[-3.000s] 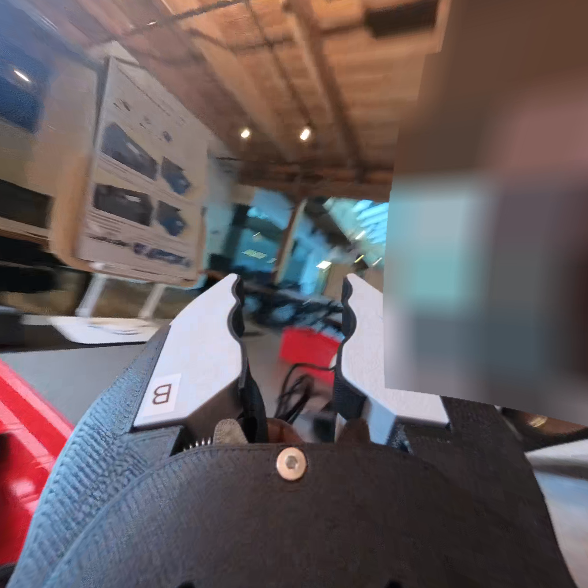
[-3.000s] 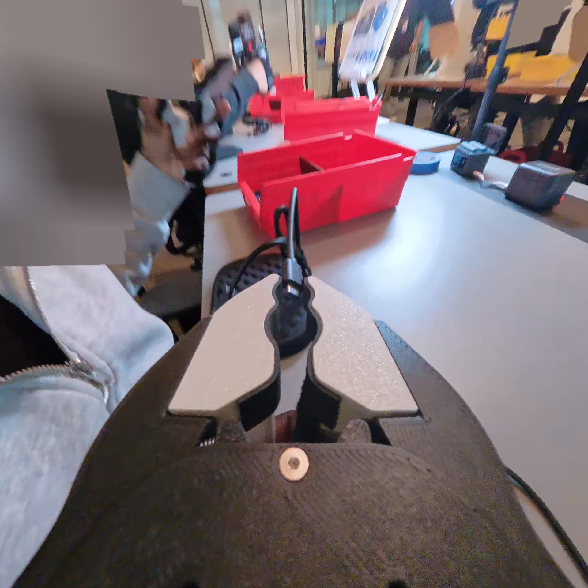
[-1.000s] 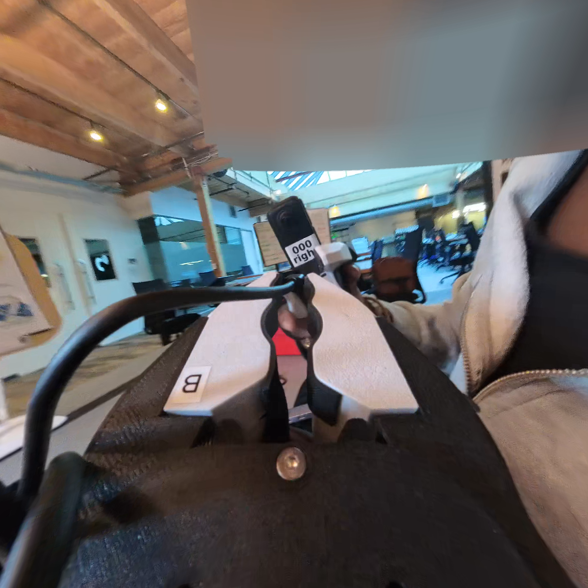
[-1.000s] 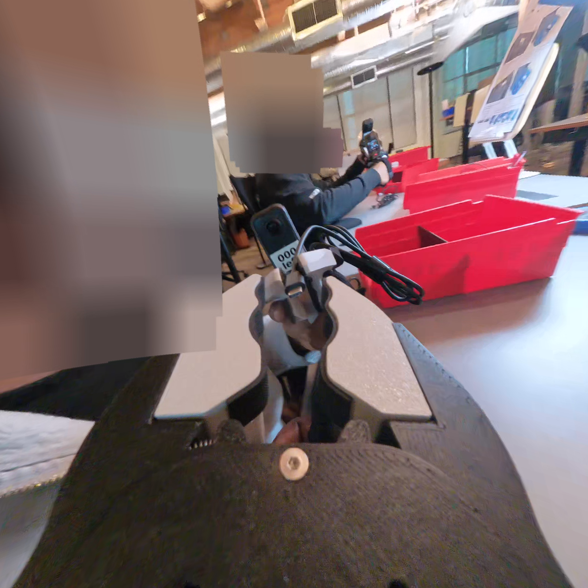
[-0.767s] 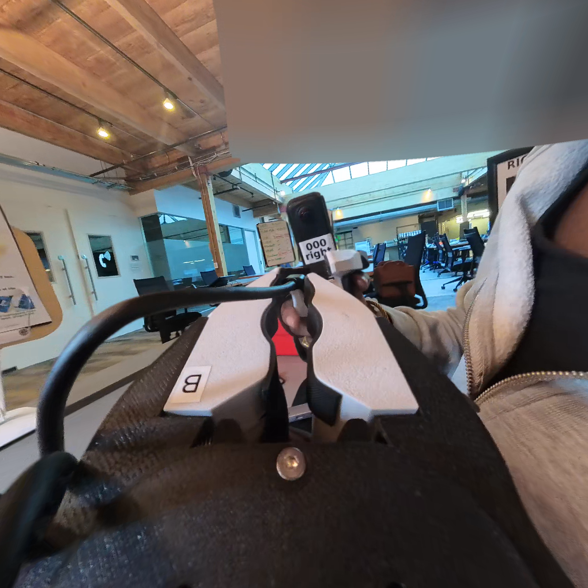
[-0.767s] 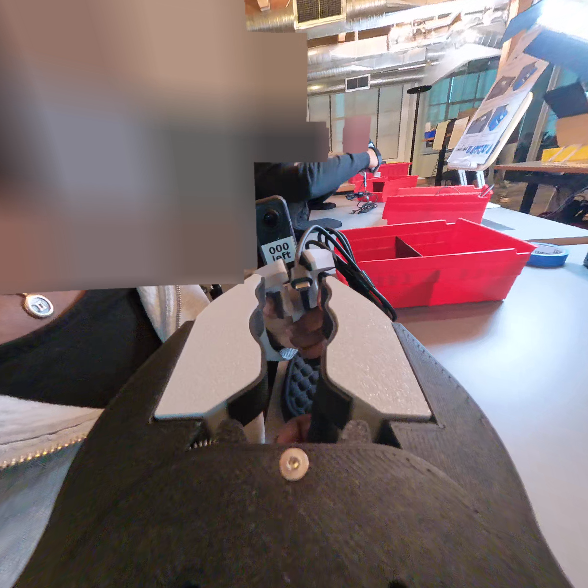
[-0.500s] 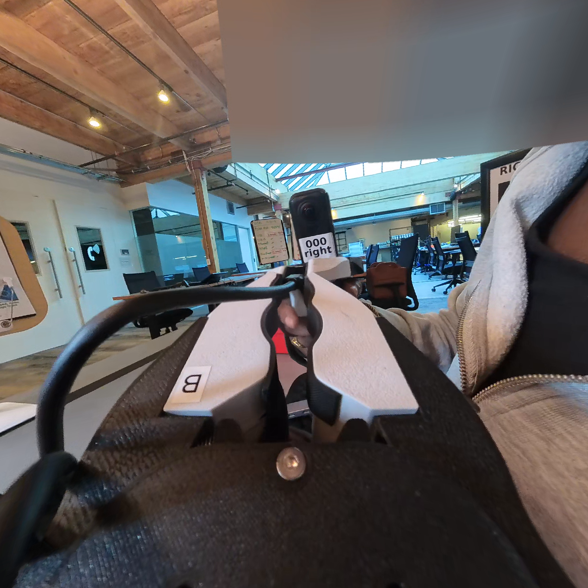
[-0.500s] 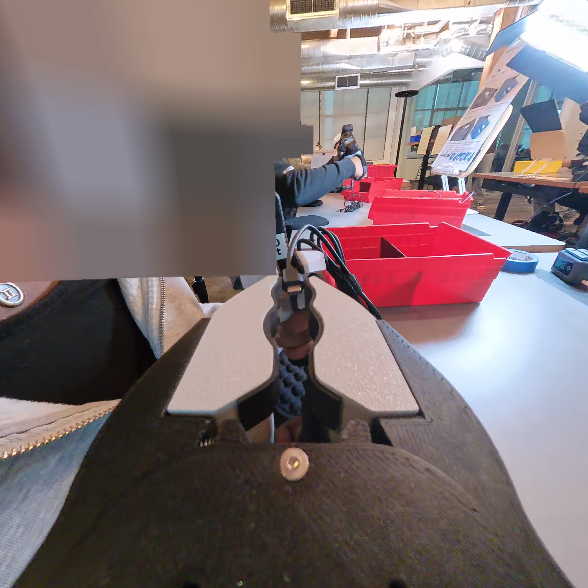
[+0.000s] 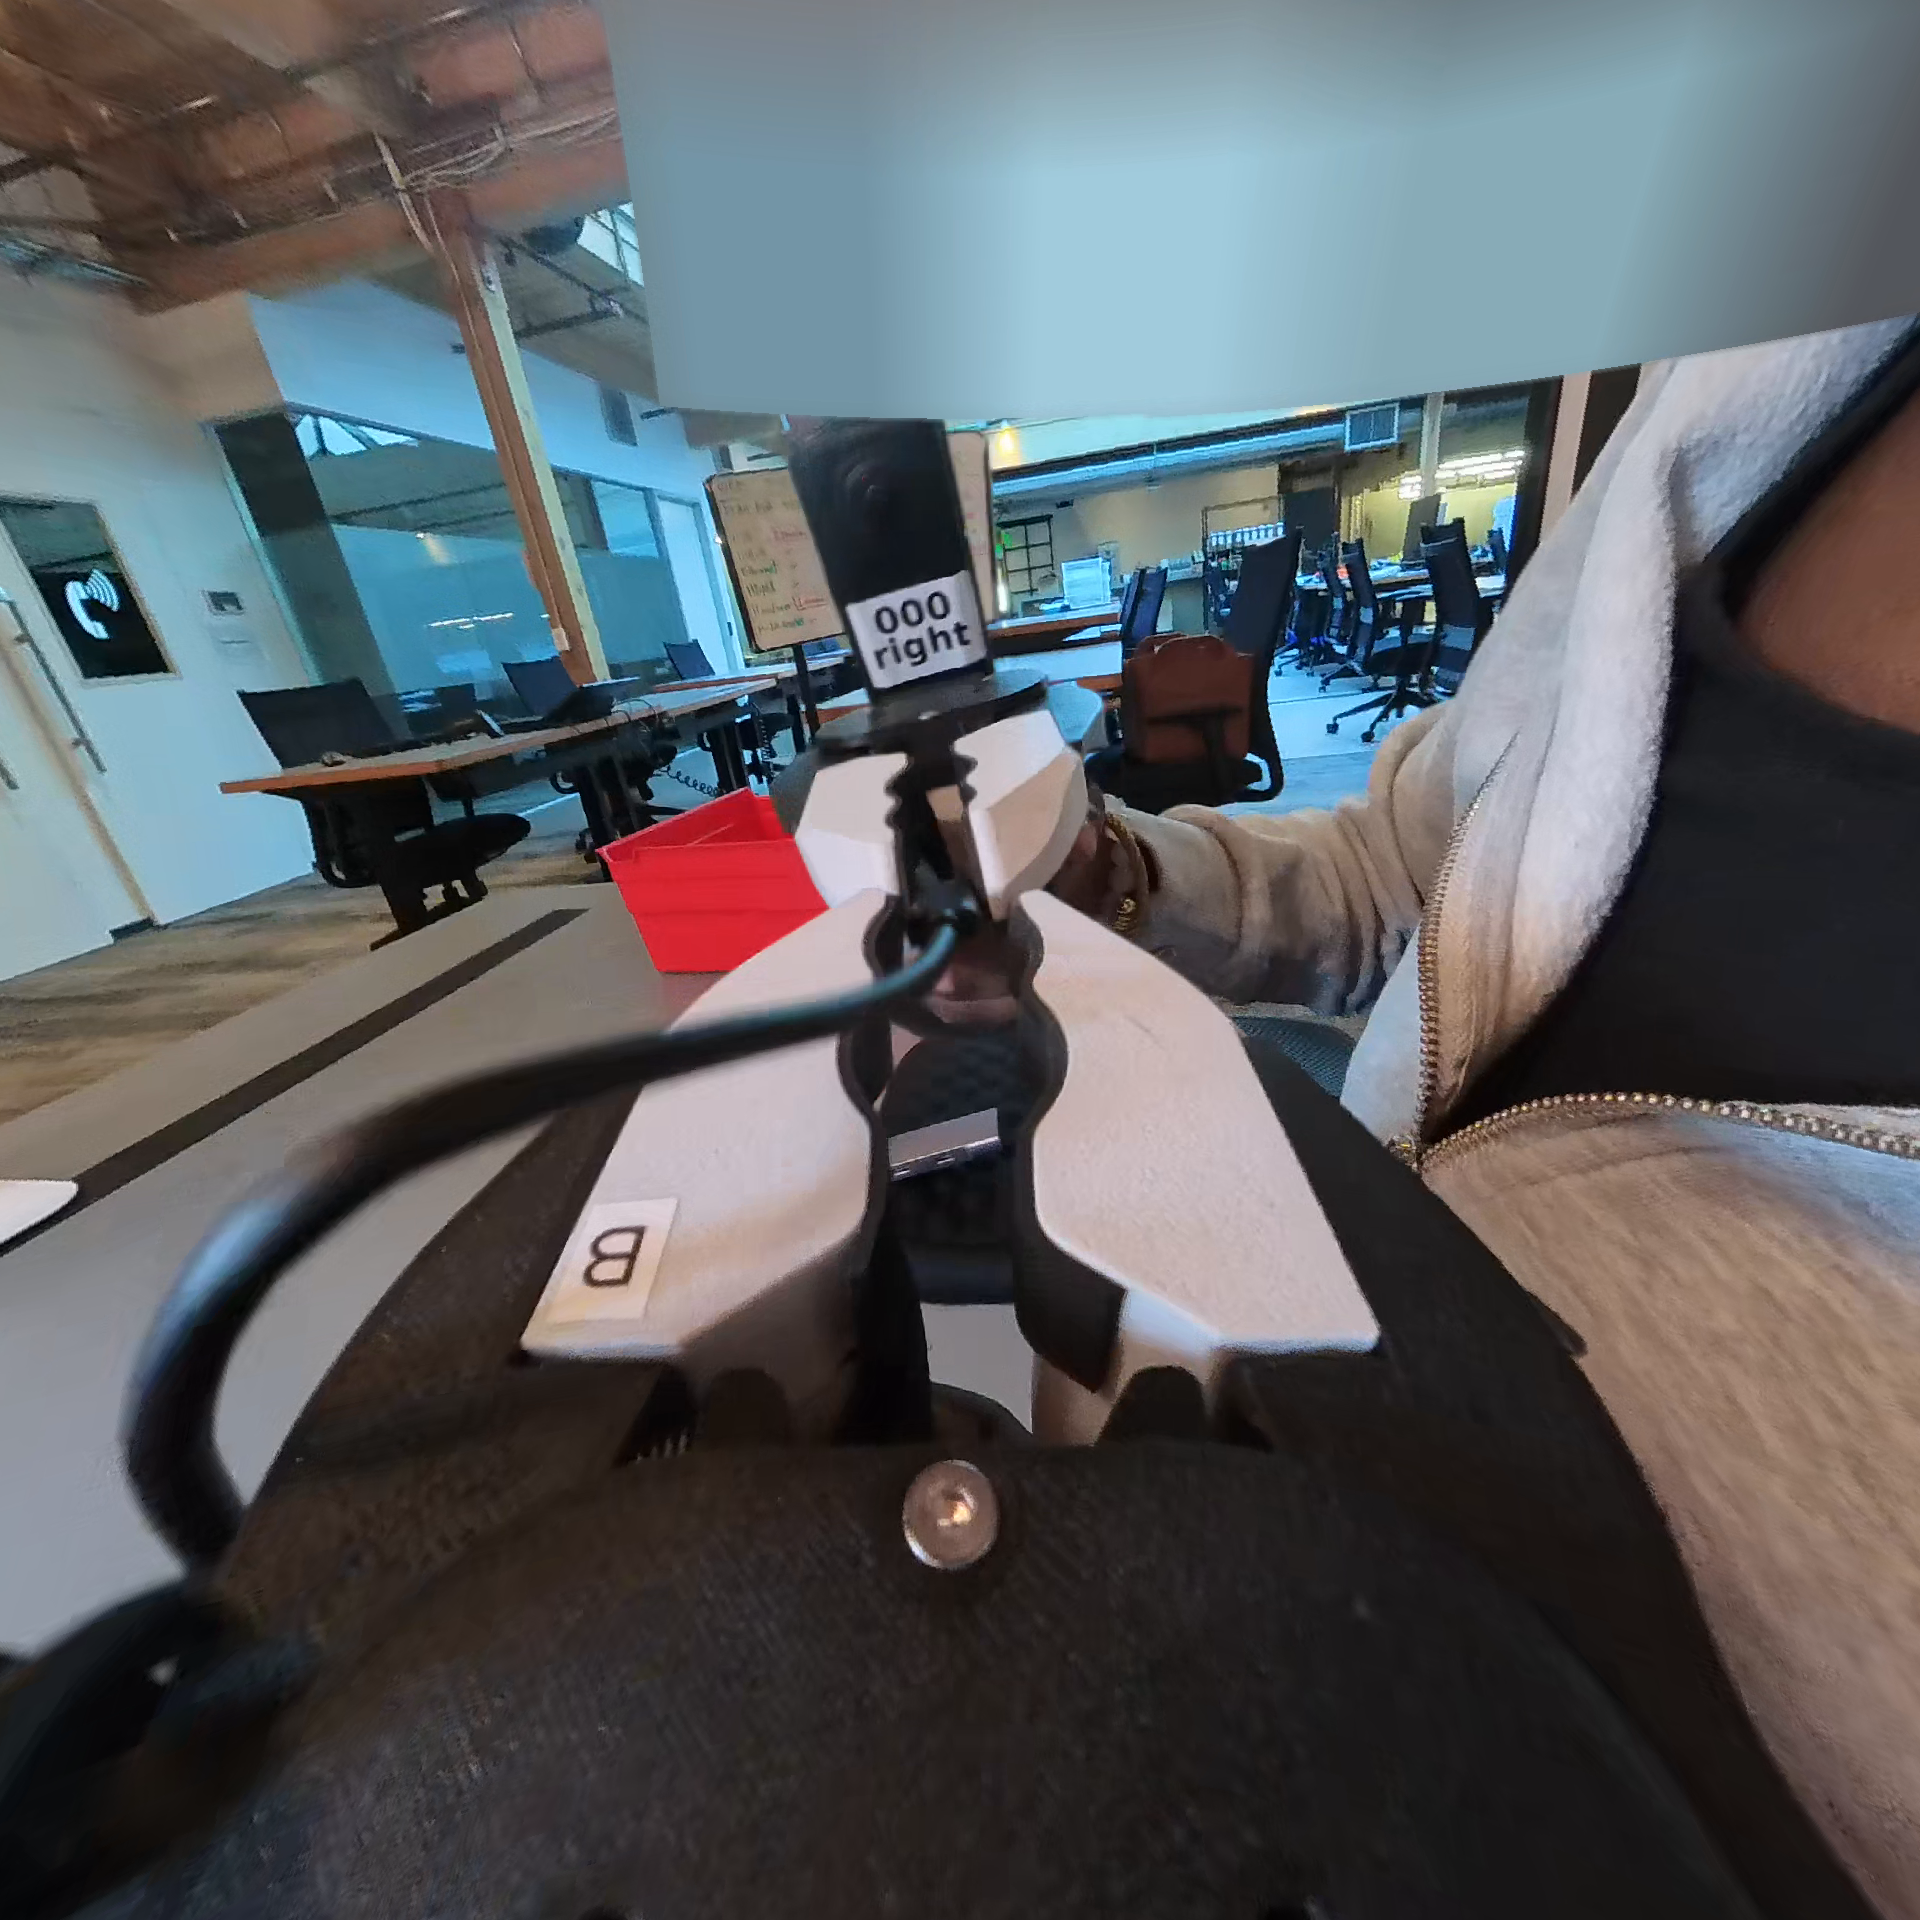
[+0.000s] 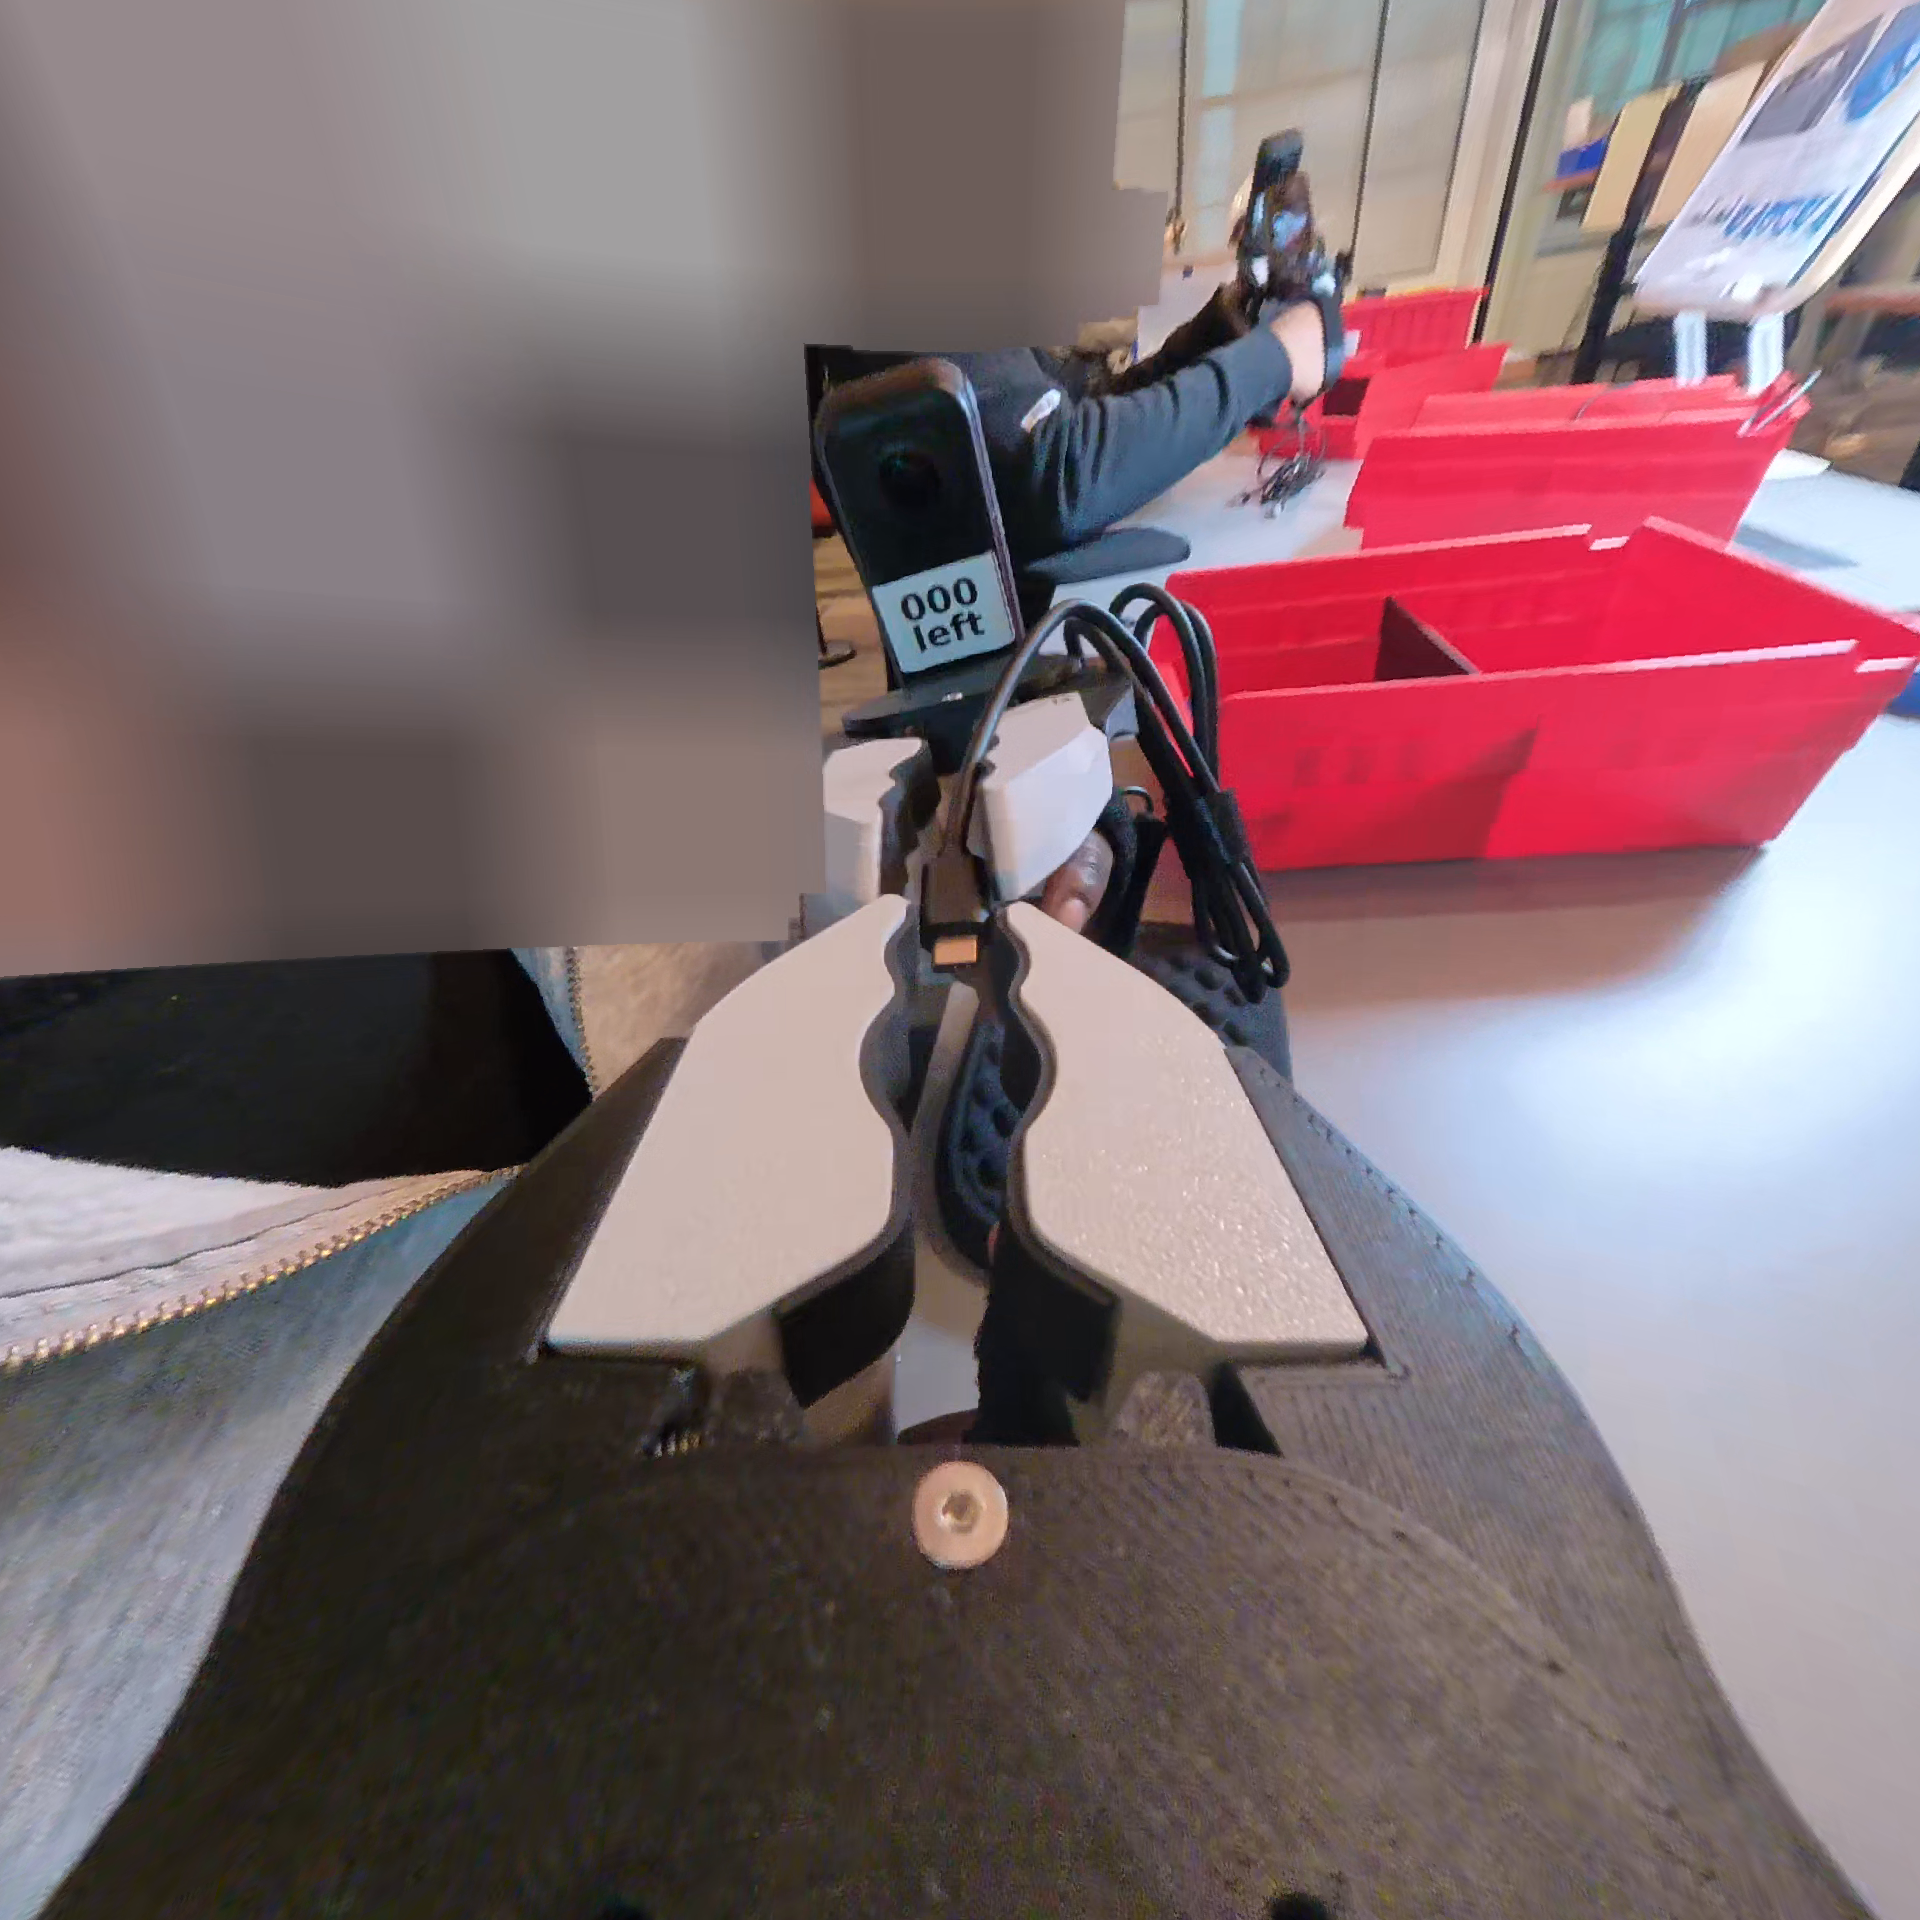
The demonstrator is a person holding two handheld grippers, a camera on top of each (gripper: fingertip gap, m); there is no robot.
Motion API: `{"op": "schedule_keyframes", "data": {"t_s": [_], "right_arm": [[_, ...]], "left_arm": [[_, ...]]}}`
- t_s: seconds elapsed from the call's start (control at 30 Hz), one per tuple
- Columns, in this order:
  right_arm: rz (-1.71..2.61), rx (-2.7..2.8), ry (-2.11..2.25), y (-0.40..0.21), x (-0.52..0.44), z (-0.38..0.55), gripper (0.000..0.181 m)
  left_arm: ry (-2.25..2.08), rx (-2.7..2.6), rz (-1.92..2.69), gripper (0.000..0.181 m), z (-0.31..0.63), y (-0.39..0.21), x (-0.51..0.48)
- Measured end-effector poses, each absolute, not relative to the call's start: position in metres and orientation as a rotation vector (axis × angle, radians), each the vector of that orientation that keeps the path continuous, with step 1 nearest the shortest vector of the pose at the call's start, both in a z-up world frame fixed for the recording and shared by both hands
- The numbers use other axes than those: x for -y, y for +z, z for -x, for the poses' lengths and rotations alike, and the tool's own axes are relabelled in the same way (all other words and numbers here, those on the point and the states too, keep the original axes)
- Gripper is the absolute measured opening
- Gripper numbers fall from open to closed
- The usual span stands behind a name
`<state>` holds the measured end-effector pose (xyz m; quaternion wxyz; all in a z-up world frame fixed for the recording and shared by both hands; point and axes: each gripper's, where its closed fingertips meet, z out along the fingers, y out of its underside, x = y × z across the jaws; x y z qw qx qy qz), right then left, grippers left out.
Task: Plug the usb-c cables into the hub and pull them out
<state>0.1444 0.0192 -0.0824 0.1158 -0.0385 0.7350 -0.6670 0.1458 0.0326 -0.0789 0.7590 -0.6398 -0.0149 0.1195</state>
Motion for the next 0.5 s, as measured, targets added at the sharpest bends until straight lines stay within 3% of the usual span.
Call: {"op": "schedule_keyframes", "data": {"t_s": [0.5], "right_arm": [[0.224,-2.254,-1.947,-0.0858,-0.0184,-0.1461,0.012]], "left_arm": [[0.261,0.028,1.453,0.014,-0.1458,-0.0857,-0.0301]]}}
